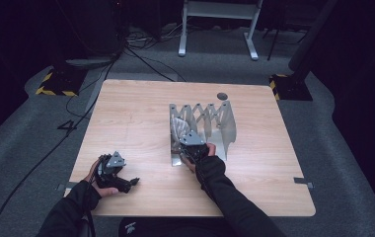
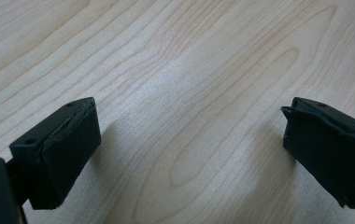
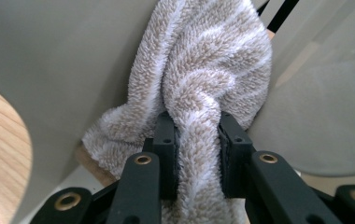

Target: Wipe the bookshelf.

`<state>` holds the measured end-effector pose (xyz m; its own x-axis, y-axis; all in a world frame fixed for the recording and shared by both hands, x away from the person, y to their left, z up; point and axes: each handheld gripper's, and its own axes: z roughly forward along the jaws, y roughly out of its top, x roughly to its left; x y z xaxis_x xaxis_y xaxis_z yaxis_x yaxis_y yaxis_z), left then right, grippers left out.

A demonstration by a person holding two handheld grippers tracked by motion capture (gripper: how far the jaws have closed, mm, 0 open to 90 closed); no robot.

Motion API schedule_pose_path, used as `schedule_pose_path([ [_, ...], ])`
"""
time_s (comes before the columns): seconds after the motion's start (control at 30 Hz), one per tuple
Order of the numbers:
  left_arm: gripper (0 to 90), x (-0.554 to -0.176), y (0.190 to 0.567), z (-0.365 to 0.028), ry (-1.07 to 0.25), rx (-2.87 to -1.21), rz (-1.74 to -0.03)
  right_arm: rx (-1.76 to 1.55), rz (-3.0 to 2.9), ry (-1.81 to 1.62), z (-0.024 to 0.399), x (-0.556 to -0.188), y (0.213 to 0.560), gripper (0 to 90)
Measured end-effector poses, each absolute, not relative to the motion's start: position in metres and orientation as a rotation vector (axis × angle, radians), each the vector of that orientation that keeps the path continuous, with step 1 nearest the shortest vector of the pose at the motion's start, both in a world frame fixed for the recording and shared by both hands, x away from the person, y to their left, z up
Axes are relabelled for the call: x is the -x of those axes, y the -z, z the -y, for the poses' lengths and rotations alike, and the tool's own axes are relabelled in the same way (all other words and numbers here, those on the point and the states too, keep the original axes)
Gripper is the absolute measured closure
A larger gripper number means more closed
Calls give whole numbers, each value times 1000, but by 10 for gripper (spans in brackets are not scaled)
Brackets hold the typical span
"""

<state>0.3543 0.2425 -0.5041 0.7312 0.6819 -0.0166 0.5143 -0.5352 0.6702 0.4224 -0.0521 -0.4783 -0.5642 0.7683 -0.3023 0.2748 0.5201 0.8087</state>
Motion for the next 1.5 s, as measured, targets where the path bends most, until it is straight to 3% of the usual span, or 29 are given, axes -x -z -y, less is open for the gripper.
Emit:
schedule_pose_path([
  [0.67,43,-354,504,-243,-323,-2262,-896,-738,-1855,-1084,51,-416,383,729],
  [0.77,43,-354,504,-243,-324,-2262,-896,-733,-1851,-1089,51,-416,381,729],
  [1.17,43,-355,504,-243,-323,-2262,-896,-752,-2047,-955,45,-425,453,729],
  [1.5,43,-355,504,-243,-320,-2260,-898,-743,-2213,-863,43,-427,482,730],
])
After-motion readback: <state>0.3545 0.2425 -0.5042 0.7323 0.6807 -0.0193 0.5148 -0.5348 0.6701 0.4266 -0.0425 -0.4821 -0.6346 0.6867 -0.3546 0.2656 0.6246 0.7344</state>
